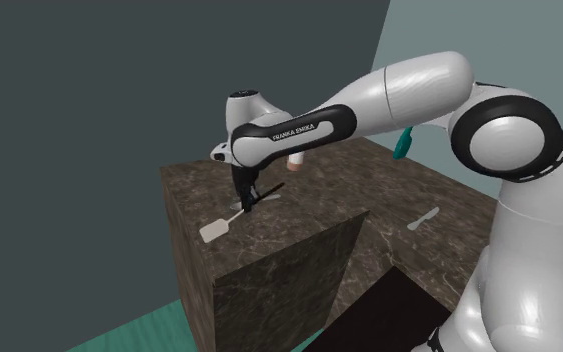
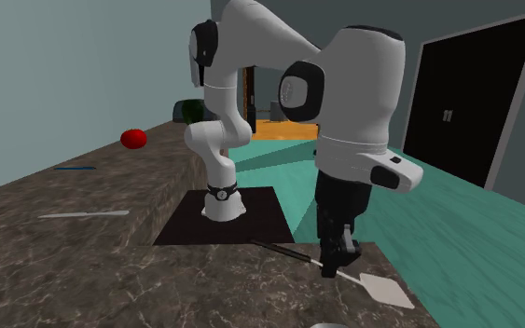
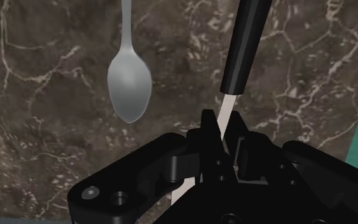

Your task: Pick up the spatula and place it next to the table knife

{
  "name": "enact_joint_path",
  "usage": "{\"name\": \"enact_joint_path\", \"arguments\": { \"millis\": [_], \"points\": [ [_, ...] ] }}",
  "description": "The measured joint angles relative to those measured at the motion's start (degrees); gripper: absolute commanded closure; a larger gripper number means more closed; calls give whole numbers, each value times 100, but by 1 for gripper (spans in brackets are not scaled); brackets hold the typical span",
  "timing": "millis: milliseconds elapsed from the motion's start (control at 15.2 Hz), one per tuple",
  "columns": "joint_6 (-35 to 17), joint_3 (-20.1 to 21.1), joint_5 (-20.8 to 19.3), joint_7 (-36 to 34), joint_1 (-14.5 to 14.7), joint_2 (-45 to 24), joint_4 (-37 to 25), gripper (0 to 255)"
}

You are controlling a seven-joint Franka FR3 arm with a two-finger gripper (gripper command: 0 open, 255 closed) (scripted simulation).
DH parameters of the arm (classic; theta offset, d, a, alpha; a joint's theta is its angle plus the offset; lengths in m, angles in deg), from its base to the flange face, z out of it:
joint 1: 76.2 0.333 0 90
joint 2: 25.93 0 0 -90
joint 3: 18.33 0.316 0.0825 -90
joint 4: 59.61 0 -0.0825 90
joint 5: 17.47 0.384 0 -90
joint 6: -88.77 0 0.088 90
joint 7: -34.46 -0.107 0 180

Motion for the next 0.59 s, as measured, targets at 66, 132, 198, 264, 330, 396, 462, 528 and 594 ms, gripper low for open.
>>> {"name": "enact_joint_path", "arguments": {
  "millis": [66,132,198,264,330,396,462,528,594],
  "points": [
    [70,1,4,6,0,25,-44,255],
    [136,2,7,9,1,52,-84,255],
    [206,5,10,10,3,77,-128,255],
    [275,6,14,16,3,99,-176,255],
    [363,6,17,23,3,111,-253,255],
    [425,11,20,18,9,141,-284,255],
    [428,-8,27,77,-28,216,-216,255],
    [394,-38,37,160,-82,333,-69,255],
    [345,-67,44,236,-133,468,108,255]
  ]
}}
